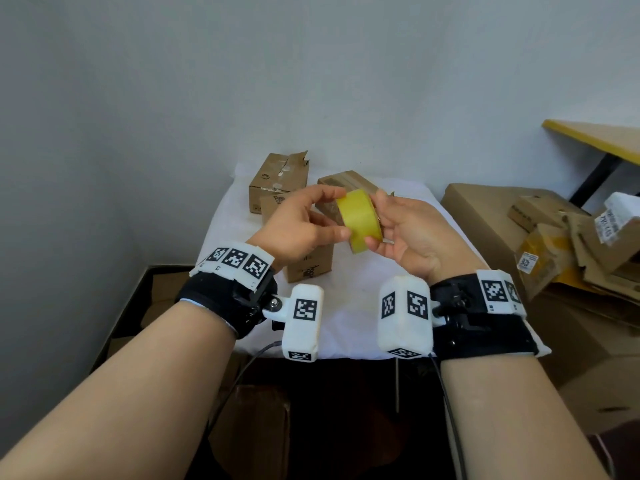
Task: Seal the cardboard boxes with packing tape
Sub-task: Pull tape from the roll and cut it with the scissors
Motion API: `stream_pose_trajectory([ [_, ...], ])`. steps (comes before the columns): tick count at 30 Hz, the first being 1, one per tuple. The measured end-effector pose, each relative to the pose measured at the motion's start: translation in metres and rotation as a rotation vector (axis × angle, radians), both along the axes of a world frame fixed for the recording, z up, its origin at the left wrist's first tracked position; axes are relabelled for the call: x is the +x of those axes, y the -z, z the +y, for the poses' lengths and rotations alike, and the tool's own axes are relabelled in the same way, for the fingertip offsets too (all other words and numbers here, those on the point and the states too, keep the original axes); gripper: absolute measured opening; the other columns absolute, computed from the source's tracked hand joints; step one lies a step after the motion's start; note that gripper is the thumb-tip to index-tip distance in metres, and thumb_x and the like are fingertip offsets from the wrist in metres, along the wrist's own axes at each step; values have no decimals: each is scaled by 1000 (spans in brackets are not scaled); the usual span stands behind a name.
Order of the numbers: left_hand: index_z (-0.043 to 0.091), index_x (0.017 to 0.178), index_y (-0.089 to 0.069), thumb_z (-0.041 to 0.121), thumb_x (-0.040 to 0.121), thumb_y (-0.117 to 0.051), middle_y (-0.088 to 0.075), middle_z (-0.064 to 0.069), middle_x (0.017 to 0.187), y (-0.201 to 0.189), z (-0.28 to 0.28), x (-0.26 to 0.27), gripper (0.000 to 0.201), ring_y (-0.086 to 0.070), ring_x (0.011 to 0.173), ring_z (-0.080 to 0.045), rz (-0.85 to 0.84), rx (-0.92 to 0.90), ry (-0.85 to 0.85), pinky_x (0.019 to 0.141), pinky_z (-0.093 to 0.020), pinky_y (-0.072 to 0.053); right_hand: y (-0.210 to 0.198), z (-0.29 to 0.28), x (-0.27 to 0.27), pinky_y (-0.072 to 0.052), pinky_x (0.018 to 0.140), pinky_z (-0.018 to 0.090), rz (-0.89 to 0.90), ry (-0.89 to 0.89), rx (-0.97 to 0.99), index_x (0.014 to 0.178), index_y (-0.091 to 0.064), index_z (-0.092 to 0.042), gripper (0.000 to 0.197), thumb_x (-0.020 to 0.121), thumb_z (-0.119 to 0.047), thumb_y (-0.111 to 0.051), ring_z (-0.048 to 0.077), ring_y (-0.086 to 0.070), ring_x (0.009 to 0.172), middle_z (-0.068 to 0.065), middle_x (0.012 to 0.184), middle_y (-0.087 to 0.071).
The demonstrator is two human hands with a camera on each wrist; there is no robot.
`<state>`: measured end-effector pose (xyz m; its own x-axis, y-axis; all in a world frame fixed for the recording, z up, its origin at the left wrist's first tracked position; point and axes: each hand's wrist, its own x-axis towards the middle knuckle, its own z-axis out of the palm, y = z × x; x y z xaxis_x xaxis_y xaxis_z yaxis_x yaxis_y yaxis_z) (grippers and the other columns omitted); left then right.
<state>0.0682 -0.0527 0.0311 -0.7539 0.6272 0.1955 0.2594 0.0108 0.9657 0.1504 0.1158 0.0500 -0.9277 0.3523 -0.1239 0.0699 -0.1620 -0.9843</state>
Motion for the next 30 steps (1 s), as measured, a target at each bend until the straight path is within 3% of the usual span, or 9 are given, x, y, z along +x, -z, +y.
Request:
stream_pose_trajectory([
  [2,20,136,-54,1,77,-81,-58,1,132,1,1,0,67,-67,101,-31,16,10,8,88,-39,-58,-4,-3,2,-58,67,27,6,-51,-44,126,-65,-15,41,106,-44,-46,17,-74,92,8,116,-76],
  [4,21,141,-50,2,76,-83,-56,3,134,2,3,1,75,-65,106,-23,35,7,16,88,-35,-59,-7,-5,4,-58,66,26,11,-89,-94,133,-61,-13,53,105,-52,-39,17,-75,96,8,120,-74],
  [7,21,145,-46,1,73,-85,-53,8,133,5,6,1,84,-59,115,-9,16,12,23,92,-40,-58,-9,-7,6,-58,62,23,18,-121,-116,136,-58,-10,60,105,-55,-35,19,-75,99,10,122,-74],
  [10,23,144,-46,-2,73,-84,-53,9,131,9,9,1,84,-57,121,-12,-9,18,41,95,-43,-56,-10,-10,8,-56,56,21,14,-147,-104,138,-56,-7,63,104,-55,-36,22,-76,96,14,124,-72],
  [14,28,142,-46,-4,75,-81,-51,1,136,12,11,1,83,-64,114,-25,-27,34,53,93,-46,-57,-9,-11,7,-54,54,20,17,-158,-88,139,-55,-5,61,105,-53,-37,21,-76,96,15,125,-71],
  [18,25,146,-45,-8,79,-77,-50,2,140,15,13,0,81,-69,102,-35,-57,89,55,87,-47,-60,-8,-11,6,-53,55,19,32,-154,-68,144,-52,-8,60,105,-52,-38,19,-74,101,13,129,-70],
  [21,23,144,-50,-8,81,-75,-55,0,137,15,15,0,75,-68,94,-28,-83,141,38,83,-41,-61,-6,-10,5,-54,57,20,43,-152,-66,141,-54,-11,54,106,-50,-39,15,-74,96,10,125,-72],
  [25,24,129,-61,-4,84,-73,-60,-8,133,13,17,-1,55,-68,84,-18,-116,199,-5,71,-28,-59,-1,-7,3,-57,62,23,42,-129,-72,141,-55,-8,55,104,-47,-45,16,-74,98,9,125,-72],
  [30,17,124,-66,-3,84,-73,-65,-6,124,16,19,-2,45,-67,77,-15,-153,240,-36,66,-24,-58,1,-4,3,-58,65,25,44,-123,-52,136,-59,-9,47,105,-43,-47,19,-72,105,8,124,-73],
])
